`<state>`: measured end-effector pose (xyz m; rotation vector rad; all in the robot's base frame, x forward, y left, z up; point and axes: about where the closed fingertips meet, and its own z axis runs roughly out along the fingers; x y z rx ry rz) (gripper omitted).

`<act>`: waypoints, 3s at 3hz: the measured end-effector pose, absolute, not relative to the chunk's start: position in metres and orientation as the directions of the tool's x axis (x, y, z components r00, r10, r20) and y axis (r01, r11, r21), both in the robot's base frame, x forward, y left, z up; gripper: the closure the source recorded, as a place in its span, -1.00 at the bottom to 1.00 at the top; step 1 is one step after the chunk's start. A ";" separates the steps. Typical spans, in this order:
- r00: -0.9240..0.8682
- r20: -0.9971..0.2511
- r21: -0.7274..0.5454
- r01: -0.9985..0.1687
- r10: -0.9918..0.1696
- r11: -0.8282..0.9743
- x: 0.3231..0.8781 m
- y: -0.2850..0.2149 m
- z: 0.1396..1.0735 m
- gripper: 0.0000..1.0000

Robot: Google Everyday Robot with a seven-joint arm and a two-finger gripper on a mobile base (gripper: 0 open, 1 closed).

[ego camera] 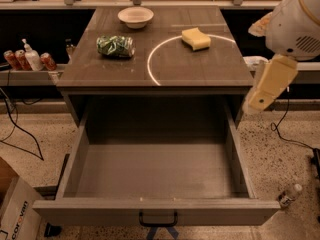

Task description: Place sponge into top drawer

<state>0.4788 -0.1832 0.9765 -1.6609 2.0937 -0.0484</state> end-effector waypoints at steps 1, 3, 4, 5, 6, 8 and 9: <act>-0.144 -0.379 -0.318 -0.907 -0.914 0.275 0.504 -0.172 0.976 -1.00; -0.150 -0.484 -0.275 -0.909 -0.862 0.312 0.557 -0.189 0.965 -1.00; -0.150 -0.484 -0.275 -0.909 -0.862 0.312 0.557 -0.189 0.965 -1.00; -0.177 -0.536 -0.283 -0.883 -0.825 0.373 0.574 -0.178 0.952 -1.00; -0.155 -0.575 -0.309 -0.868 -0.804 0.389 0.598 -0.164 0.941 -1.00; -0.132 -0.665 -0.309 -0.848 -0.736 0.431 0.657 -0.156 0.924 -1.00; -0.132 -0.665 -0.309 -0.848 -0.735 0.432 0.657 -0.156 0.924 -1.00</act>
Offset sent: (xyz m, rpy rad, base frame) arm 0.0714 0.0126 -0.0033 0.1553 -0.0399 0.0206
